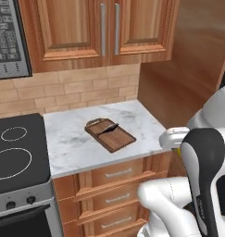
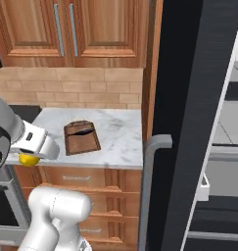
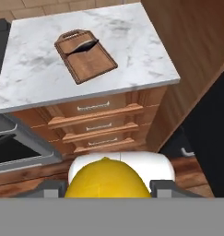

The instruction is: Retrieve a lemon from the fridge and place it on the cutting board with the fish.

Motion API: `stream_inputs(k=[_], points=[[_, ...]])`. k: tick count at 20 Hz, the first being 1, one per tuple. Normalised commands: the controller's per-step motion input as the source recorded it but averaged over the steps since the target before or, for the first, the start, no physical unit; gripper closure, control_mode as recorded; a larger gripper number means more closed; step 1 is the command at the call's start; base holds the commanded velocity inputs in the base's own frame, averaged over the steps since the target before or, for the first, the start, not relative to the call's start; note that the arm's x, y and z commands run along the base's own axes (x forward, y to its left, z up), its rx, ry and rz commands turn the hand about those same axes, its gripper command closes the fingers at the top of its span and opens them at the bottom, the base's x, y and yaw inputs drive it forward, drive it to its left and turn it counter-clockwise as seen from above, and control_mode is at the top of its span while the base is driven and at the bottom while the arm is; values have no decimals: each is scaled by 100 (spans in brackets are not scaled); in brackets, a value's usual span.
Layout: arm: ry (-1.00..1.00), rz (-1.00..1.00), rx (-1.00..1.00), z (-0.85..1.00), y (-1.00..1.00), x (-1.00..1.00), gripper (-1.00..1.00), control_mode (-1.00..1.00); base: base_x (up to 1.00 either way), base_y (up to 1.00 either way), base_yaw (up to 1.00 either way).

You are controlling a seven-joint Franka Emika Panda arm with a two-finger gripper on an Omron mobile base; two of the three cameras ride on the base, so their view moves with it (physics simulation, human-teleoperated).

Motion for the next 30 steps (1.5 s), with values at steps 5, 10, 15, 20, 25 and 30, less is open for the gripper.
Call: stream_inputs(k=[5,10,15,20,25,30], points=[[0,0,0,0,0,0,100,100,62,36,-17],[0,0,0,0,0,0,100,100,15,21,-1],[0,0,0,-6,7,5,100,-100,2,12,0],[0,3,0,-24,6,56,100,-100,0,0,0],[1,5,0,-37,18,84,100,-100,0,0,0],[17,0,-1,-66,34,91,100,-100,0,0,0]])
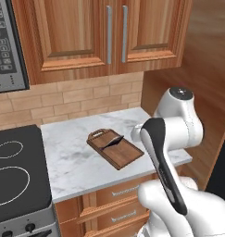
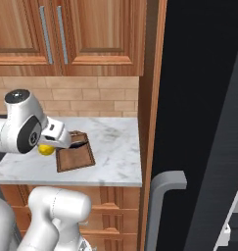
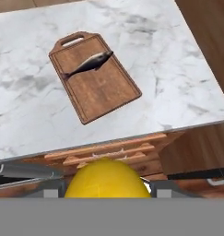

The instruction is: Retrieve a lemon from the fridge and place it on the cutting board with the fish.

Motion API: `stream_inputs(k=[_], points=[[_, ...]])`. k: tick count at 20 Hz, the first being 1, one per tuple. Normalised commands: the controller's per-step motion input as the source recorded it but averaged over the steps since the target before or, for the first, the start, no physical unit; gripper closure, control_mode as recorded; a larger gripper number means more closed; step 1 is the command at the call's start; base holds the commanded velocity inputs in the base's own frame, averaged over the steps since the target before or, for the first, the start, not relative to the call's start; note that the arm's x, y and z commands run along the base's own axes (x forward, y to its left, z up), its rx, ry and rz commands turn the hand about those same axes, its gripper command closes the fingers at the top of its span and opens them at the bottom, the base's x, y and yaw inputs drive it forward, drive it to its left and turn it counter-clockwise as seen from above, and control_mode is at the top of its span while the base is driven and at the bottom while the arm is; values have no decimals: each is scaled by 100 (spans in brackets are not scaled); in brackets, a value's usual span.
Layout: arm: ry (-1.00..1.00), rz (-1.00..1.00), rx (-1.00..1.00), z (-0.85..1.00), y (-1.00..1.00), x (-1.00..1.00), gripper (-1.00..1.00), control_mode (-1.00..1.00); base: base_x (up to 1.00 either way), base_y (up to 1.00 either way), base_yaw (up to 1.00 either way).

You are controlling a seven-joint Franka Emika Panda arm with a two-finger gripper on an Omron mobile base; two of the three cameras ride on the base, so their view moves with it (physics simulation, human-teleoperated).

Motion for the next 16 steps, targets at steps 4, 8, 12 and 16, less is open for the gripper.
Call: stream_inputs(k=[4,8,12,16], points=[[8,0,-4,-60,29,79,100,-100,0,0,0],[0,0,-4,-42,7,75,100,-100,0,0,0],[0,0,0,-54,0,69,100,-100,0,0,0],[1,0,0,-64,0,54,100,-100,0,0,0]])
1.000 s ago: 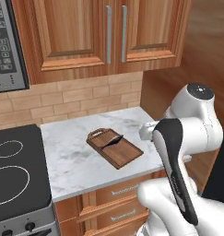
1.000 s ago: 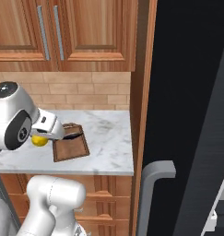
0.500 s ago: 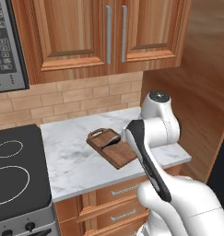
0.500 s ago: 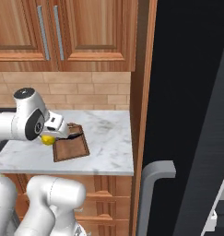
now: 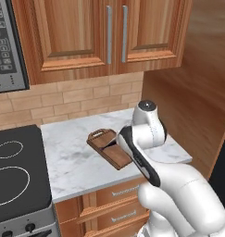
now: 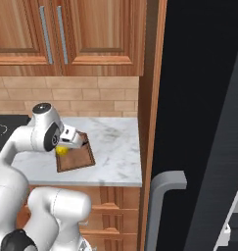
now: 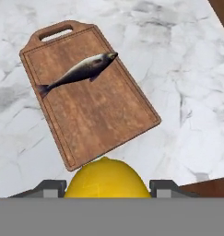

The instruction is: Retrieve a lemon from the fridge and place it on the cutting board with the fish.

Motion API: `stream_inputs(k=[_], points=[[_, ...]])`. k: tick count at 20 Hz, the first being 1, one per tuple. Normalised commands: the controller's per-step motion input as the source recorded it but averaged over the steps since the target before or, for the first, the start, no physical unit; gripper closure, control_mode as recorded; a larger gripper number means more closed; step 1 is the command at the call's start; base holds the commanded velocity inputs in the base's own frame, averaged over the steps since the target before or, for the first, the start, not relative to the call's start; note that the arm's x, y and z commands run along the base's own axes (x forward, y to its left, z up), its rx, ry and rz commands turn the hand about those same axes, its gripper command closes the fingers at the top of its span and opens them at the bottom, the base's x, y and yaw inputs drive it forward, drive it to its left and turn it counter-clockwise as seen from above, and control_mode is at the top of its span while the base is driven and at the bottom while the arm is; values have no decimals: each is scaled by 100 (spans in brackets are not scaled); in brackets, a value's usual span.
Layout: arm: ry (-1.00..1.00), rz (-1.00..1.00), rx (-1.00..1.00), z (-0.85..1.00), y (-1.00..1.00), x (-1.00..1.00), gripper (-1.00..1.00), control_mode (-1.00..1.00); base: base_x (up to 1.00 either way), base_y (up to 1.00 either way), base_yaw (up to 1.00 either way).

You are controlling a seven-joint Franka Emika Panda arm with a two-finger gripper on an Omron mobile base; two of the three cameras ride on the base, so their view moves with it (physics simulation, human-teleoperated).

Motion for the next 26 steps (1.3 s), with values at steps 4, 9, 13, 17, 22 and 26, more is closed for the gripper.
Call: stream_inputs(k=[4,9,13,17,22,26], points=[[0,2,0,-56,0,44,100,-100,0,0,0],[0,10,0,-27,1,43,100,-100,0,0,0],[0,10,-1,-20,10,36,100,-100,0,0,0],[1,4,-3,-16,20,29,100,-100,0,0,0],[7,1,-3,-17,21,17,100,-100,0,0,0],[6,0,-2,-24,11,11,100,-100,0,0,0]])
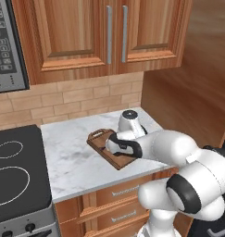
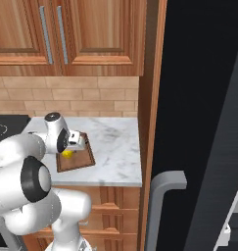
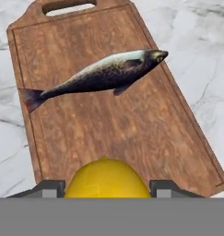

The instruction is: Retrieve a lemon from the fridge and place it on the cutting board with the fish.

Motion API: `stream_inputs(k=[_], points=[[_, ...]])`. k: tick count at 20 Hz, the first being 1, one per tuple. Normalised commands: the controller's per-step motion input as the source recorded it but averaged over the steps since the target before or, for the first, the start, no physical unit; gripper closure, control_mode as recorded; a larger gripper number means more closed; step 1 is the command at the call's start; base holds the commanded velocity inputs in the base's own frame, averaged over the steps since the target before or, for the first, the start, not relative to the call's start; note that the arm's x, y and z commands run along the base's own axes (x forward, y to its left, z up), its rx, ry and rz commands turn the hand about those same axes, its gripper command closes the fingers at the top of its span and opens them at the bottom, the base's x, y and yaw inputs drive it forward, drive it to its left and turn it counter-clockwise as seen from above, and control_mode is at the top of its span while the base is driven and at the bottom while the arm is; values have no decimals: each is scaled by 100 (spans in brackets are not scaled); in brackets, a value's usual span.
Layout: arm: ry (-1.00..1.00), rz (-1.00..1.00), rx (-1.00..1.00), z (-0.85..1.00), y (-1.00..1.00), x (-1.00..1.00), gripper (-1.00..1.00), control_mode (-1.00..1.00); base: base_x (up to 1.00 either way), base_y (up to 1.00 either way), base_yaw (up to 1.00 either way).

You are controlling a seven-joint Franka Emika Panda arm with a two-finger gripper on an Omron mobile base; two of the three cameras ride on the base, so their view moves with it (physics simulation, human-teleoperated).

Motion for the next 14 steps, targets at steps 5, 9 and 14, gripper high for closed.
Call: stream_inputs(k=[5,9,14], points=[[1,0,-1,-30,0,13,100,-100,0,0,0],[0,0,-2,-30,0,9,100,-100,0,0,0],[0,0,0,-15,0,13,100,-100,0,0,0]])
